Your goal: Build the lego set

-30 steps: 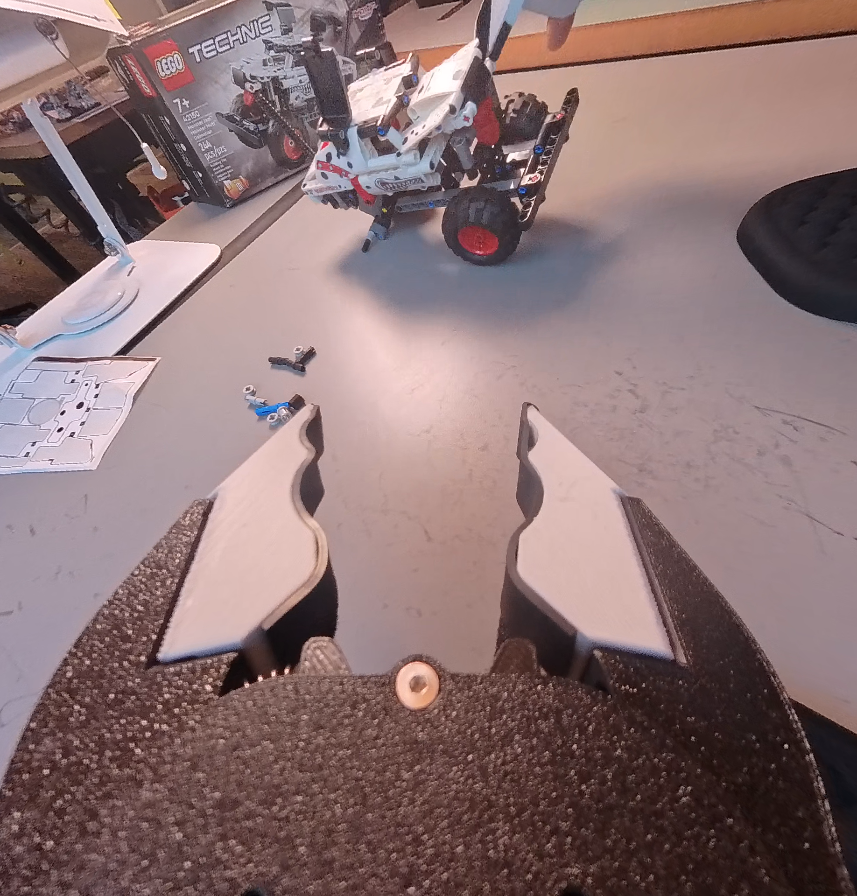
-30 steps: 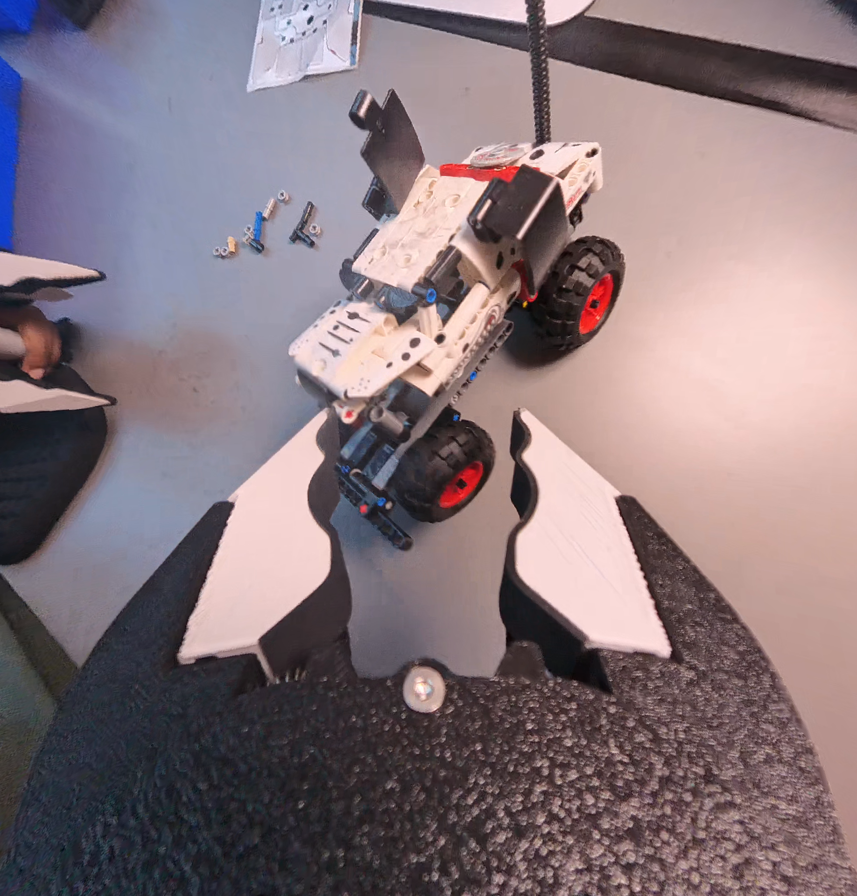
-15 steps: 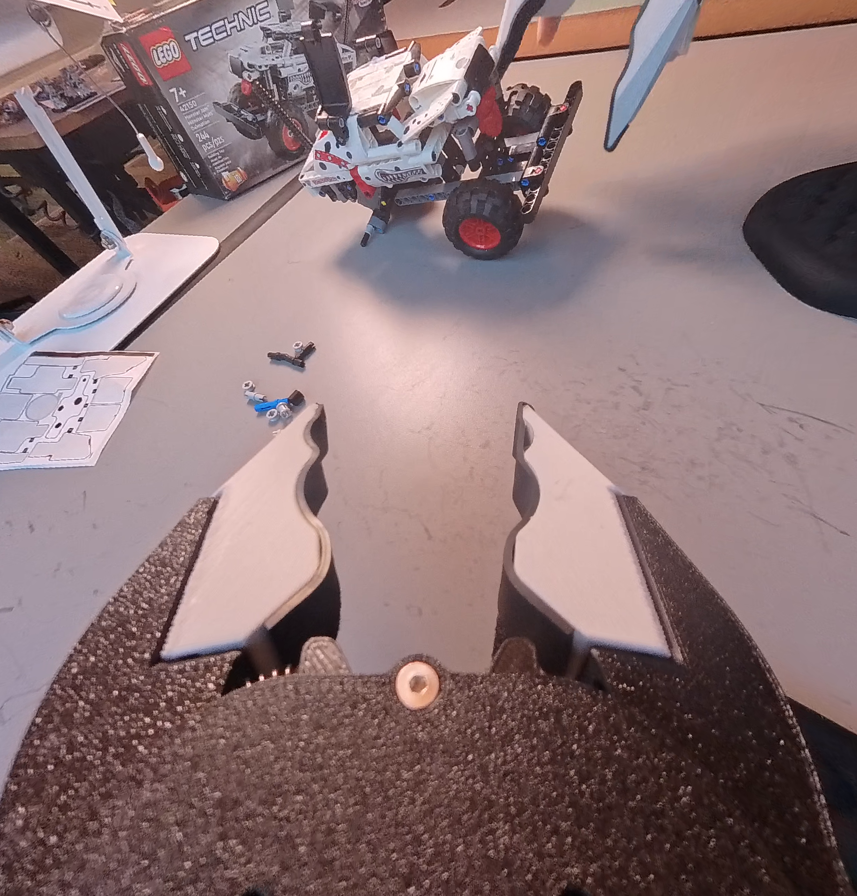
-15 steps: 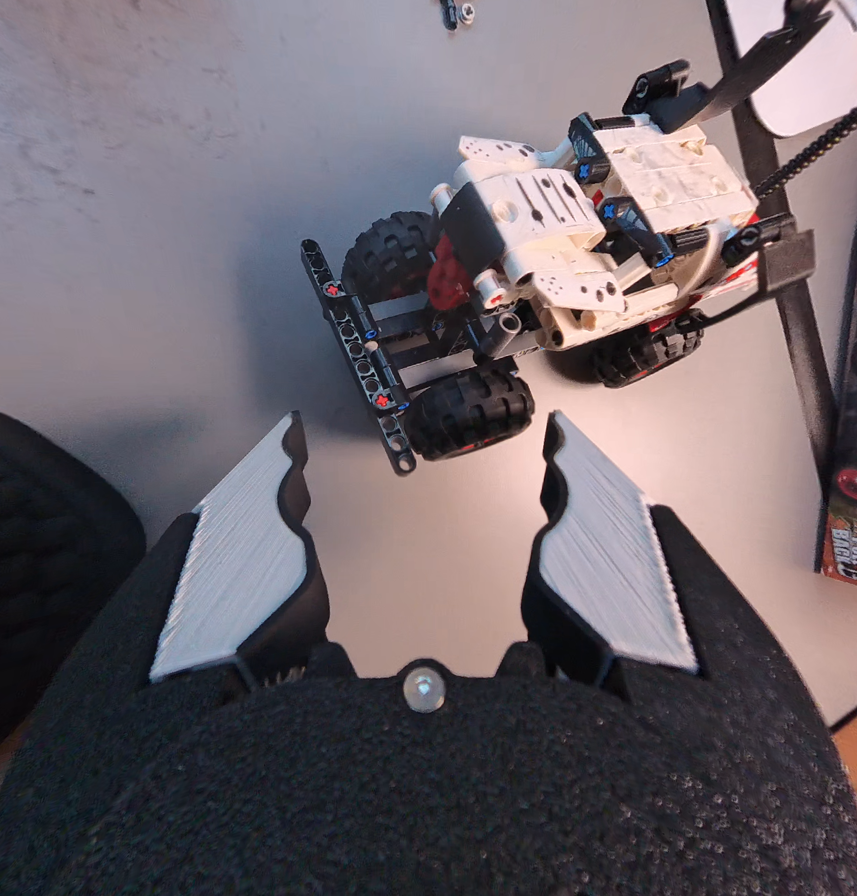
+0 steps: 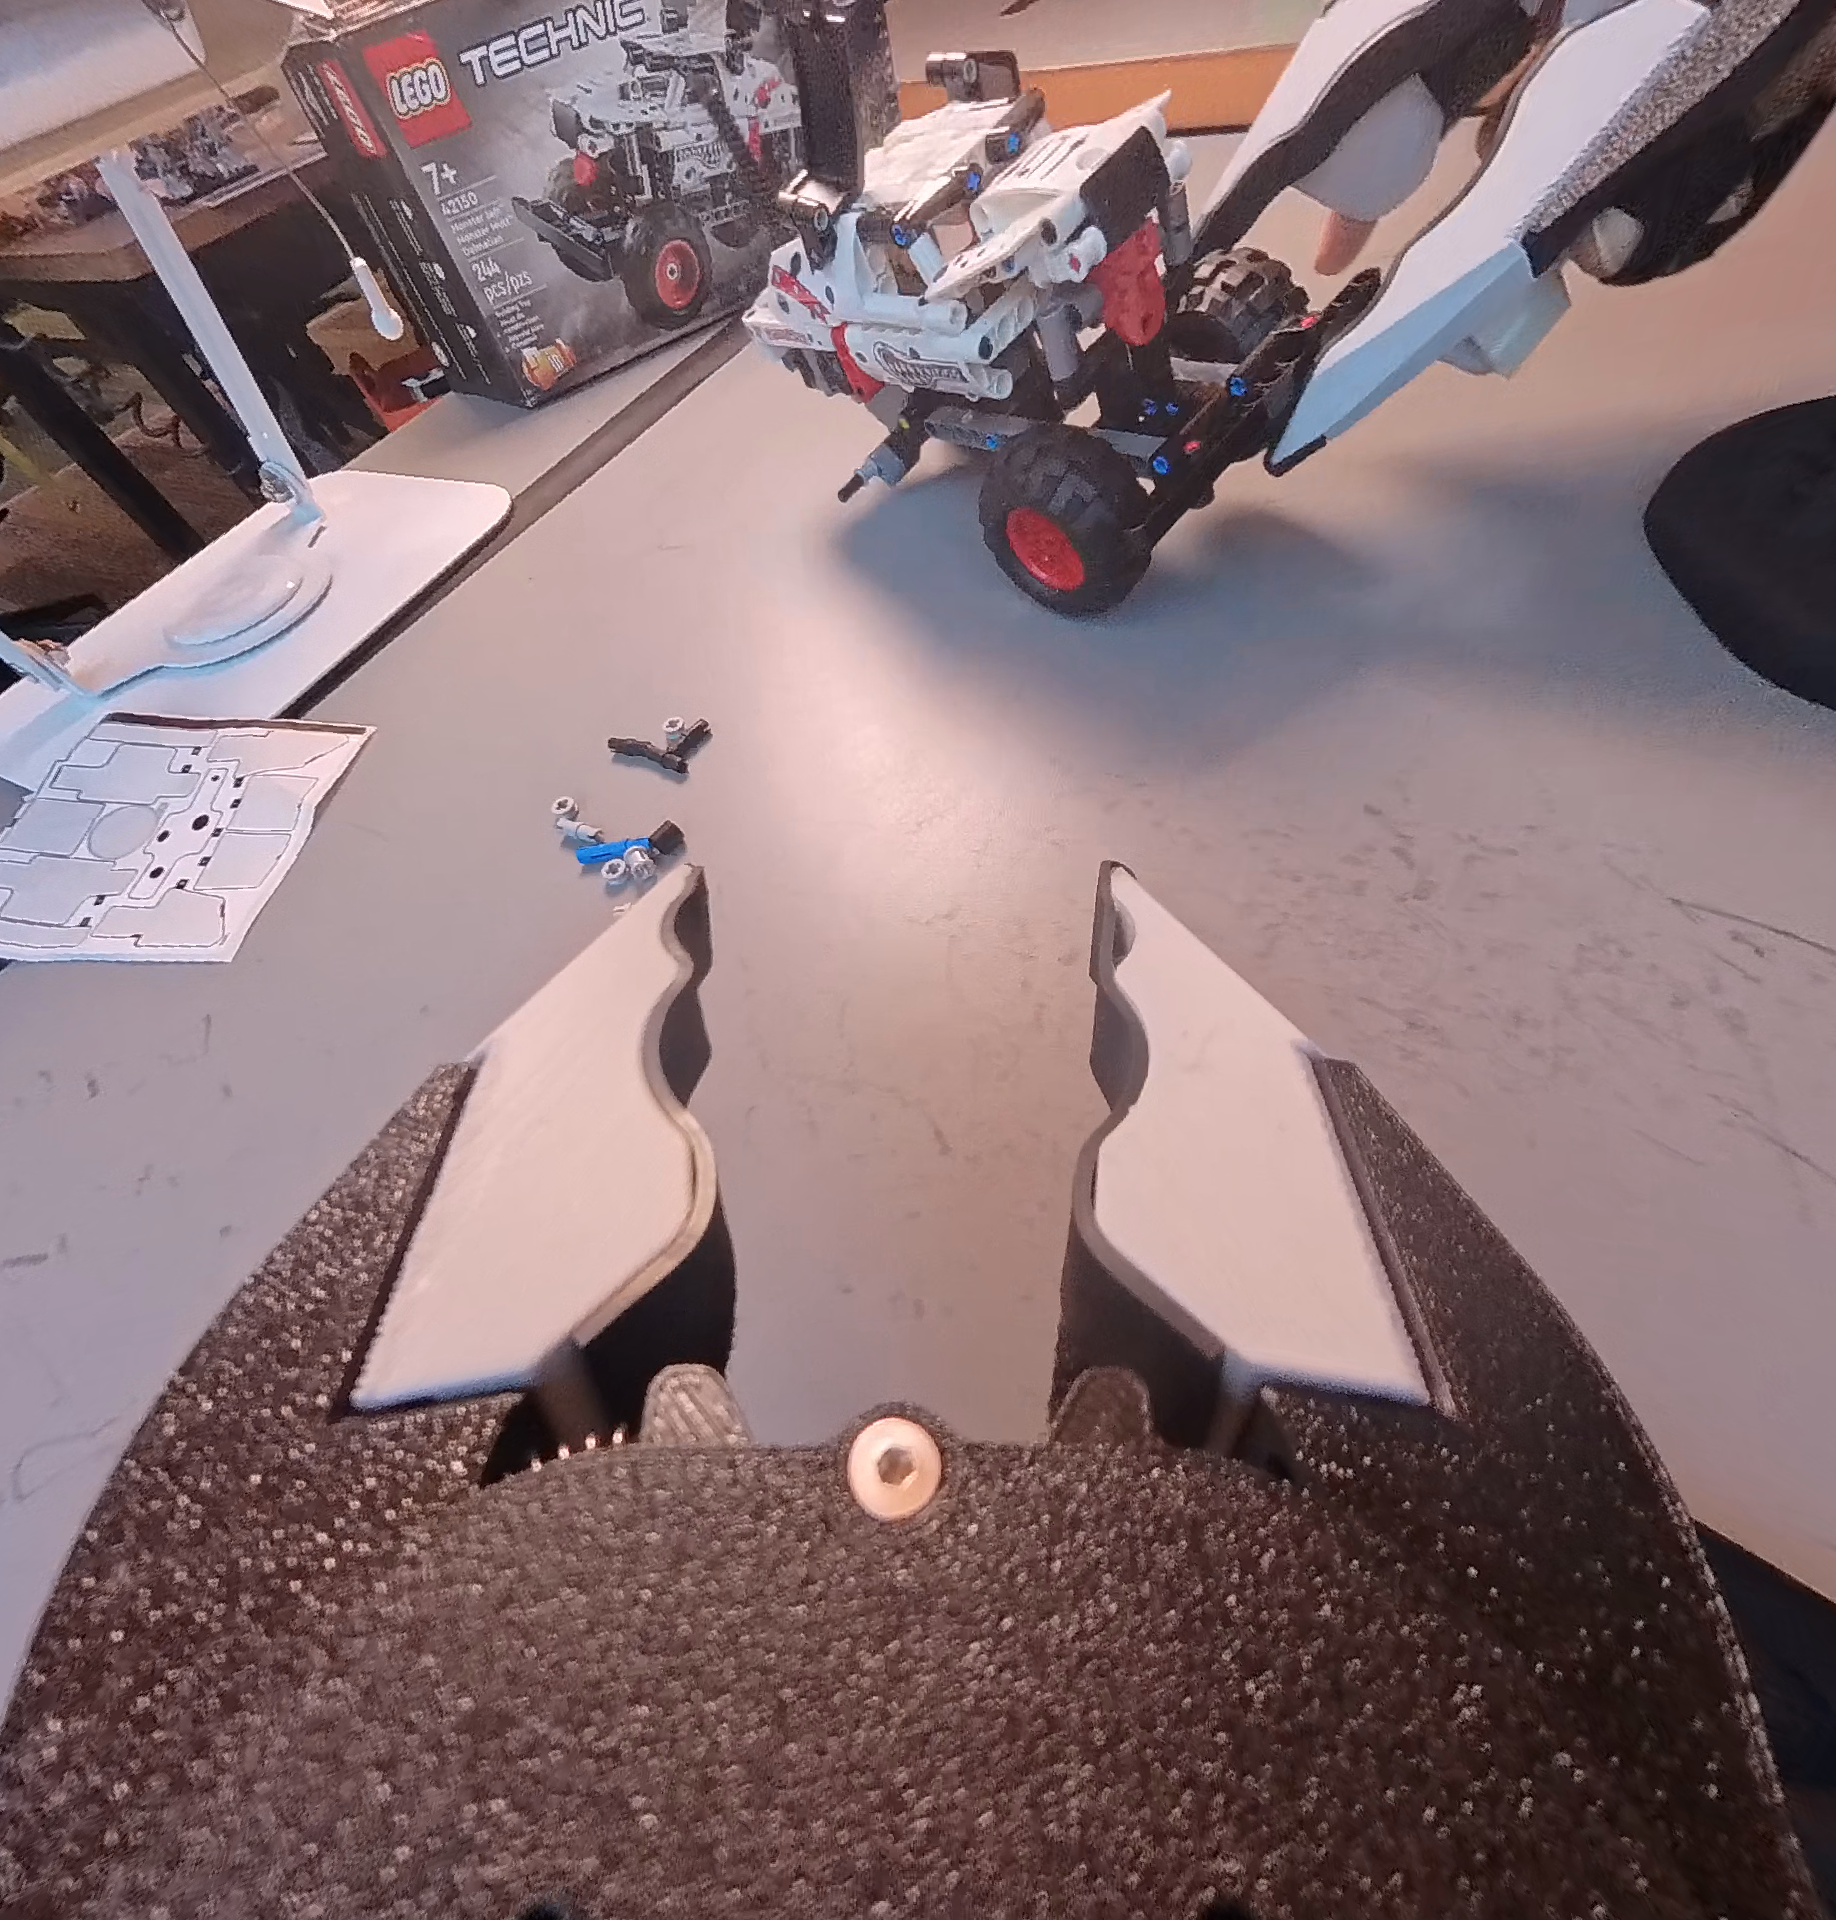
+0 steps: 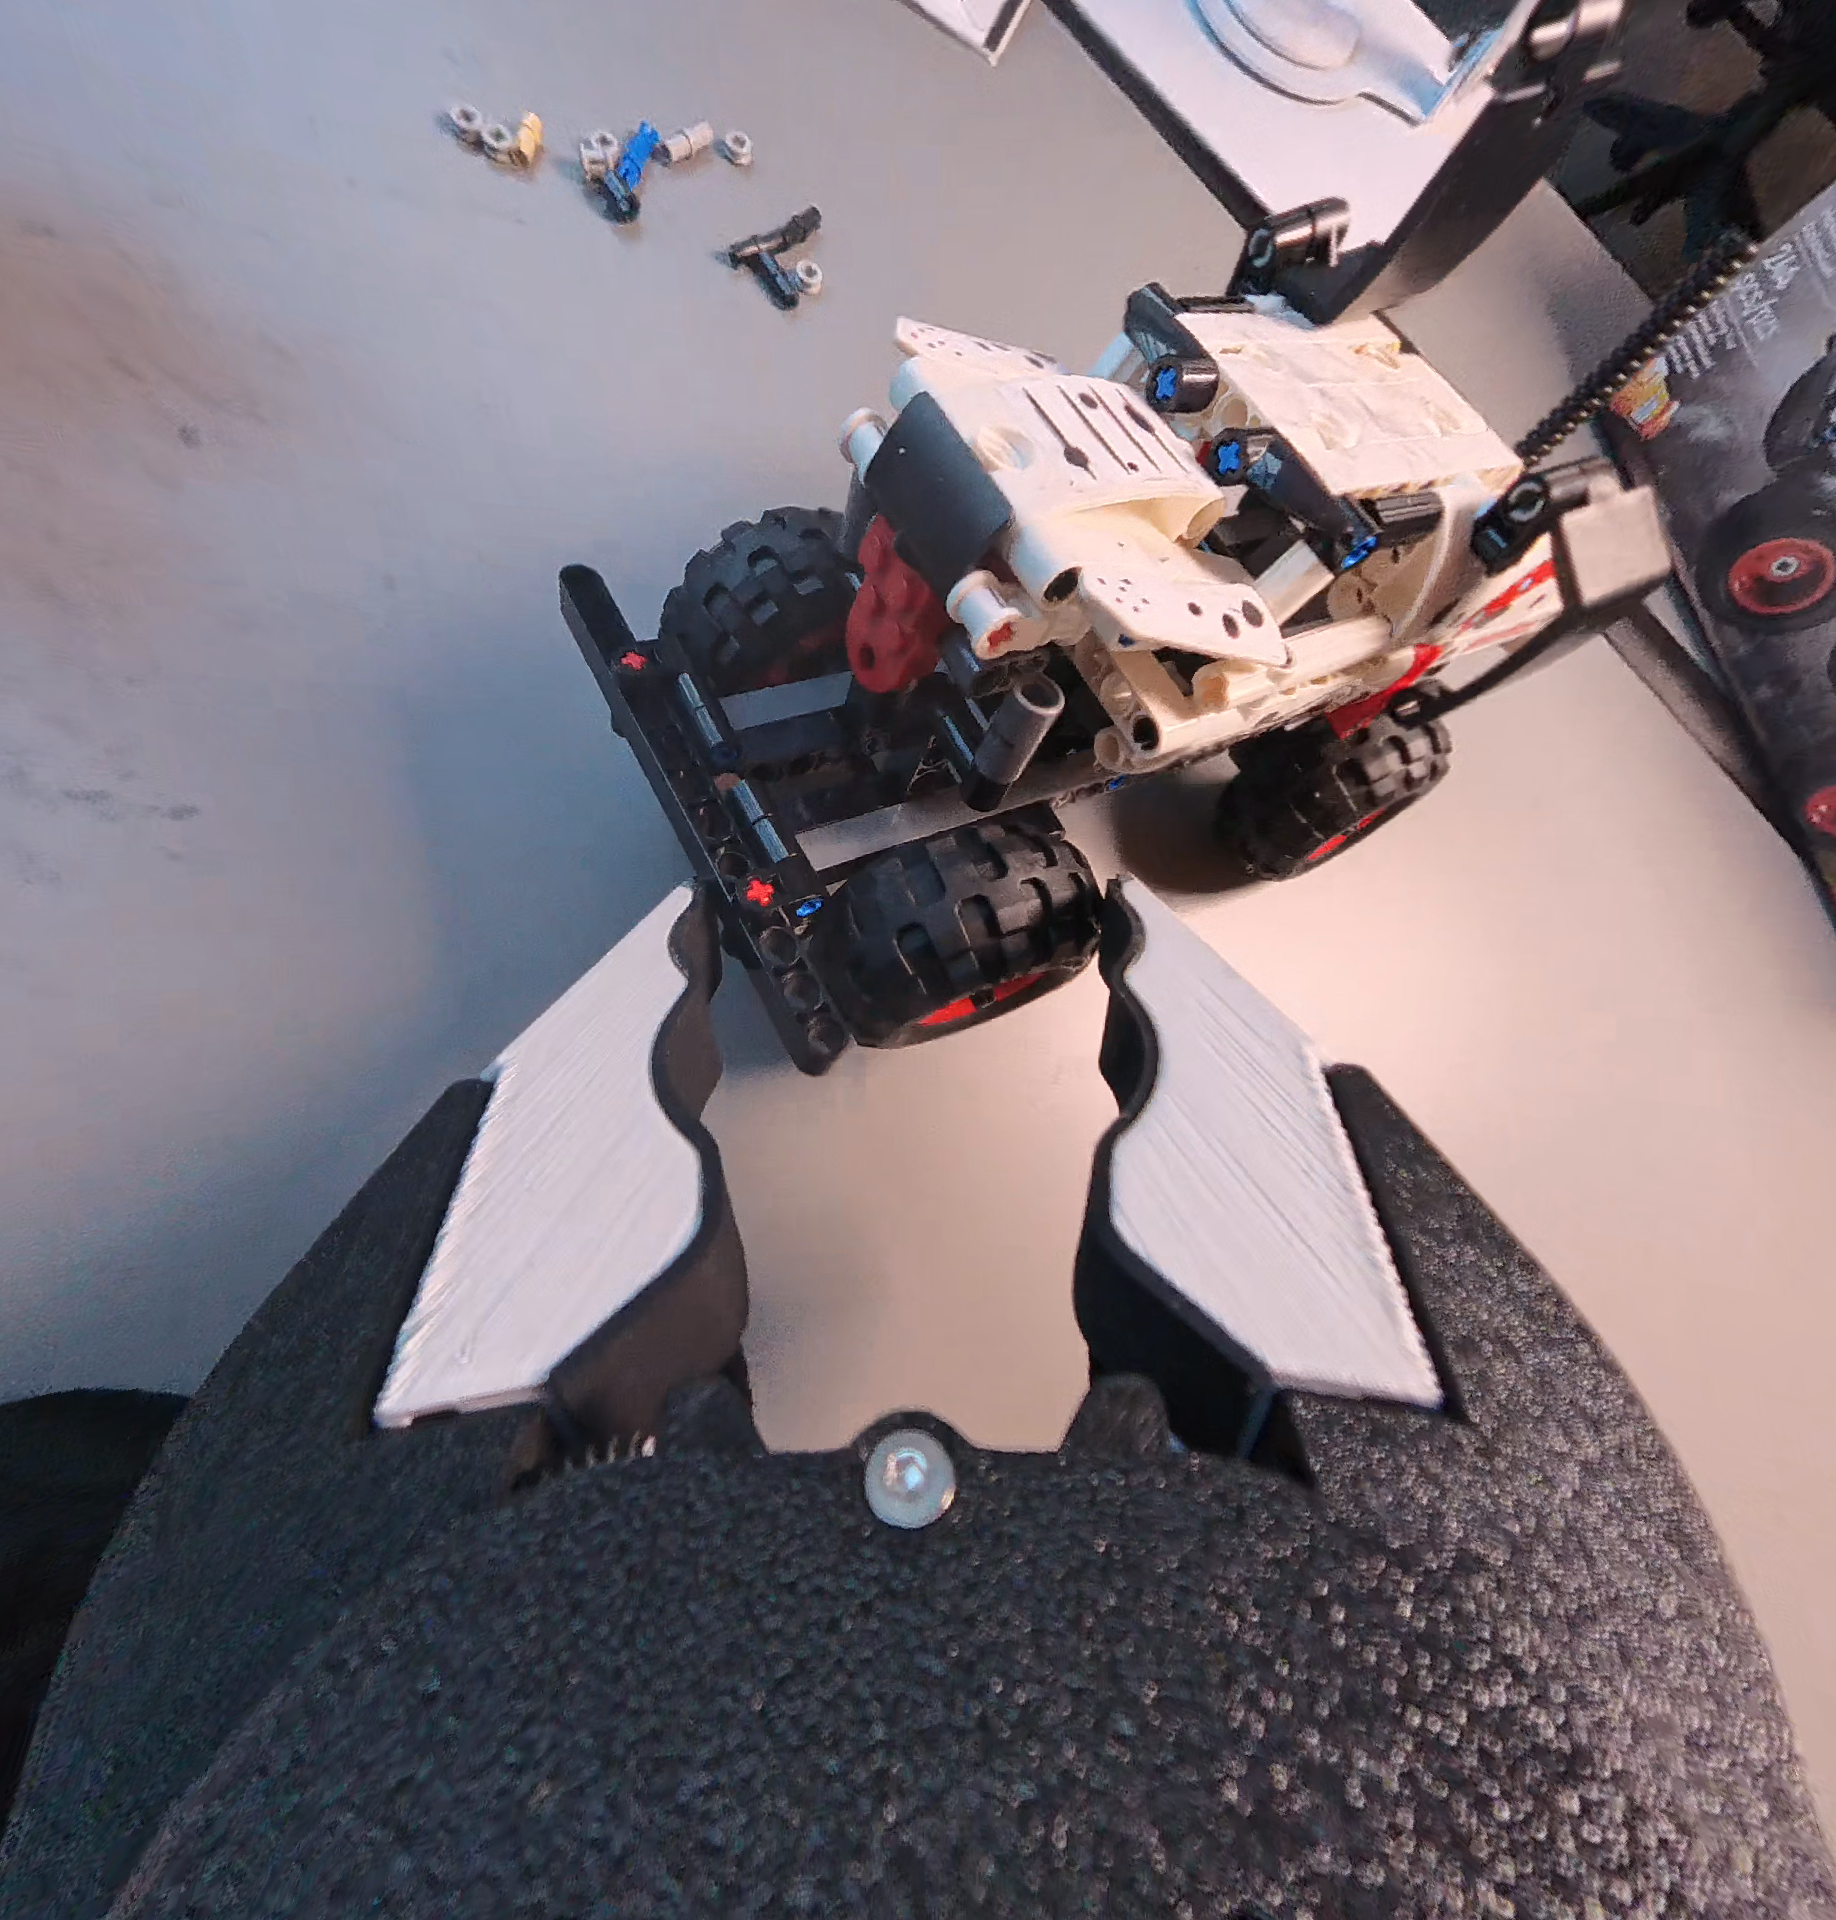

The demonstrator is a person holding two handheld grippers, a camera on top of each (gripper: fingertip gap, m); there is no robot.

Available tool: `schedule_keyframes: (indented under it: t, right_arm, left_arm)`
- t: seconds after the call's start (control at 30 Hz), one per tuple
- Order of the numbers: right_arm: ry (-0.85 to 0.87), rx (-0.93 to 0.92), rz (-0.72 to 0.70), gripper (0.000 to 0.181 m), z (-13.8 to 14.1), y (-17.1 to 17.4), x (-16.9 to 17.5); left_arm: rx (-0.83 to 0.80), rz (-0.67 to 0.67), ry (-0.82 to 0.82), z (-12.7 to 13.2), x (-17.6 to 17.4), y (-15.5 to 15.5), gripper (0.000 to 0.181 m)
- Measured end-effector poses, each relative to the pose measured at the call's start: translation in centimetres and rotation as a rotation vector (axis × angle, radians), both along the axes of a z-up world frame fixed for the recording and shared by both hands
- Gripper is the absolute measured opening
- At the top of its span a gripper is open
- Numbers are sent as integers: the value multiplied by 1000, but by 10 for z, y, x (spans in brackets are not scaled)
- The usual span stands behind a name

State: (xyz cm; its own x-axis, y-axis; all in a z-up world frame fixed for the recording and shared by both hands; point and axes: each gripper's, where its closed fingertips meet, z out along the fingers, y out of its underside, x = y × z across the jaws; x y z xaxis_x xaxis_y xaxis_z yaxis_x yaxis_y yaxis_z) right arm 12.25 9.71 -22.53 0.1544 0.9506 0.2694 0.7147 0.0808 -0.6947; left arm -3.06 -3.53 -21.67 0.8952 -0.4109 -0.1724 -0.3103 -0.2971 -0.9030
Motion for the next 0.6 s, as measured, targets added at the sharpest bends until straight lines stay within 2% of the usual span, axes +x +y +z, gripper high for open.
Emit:
schedule_keyframes:
  t: [0.1,0.2,0.37,0.47,0.6]
  right_arm:
    - [86,-67,-75,72,3,-24,-2]
    - [101,-154,-21,70,-9,-57,-5]
    - [102,-192,130,75,-4,-63,-1]
    - [92,-143,256,59,19,-58,9]
    - [42,77,385,60,57,-33,13]
  left_arm:
    - [2,4,-2,1,-1,0,71]
    - [-3,7,-4,0,-1,1,71]
    - [-16,11,-3,-2,-2,2,71]
    - [-17,17,0,-2,-2,2,71]
    - [-22,20,7,-3,-3,3,70]
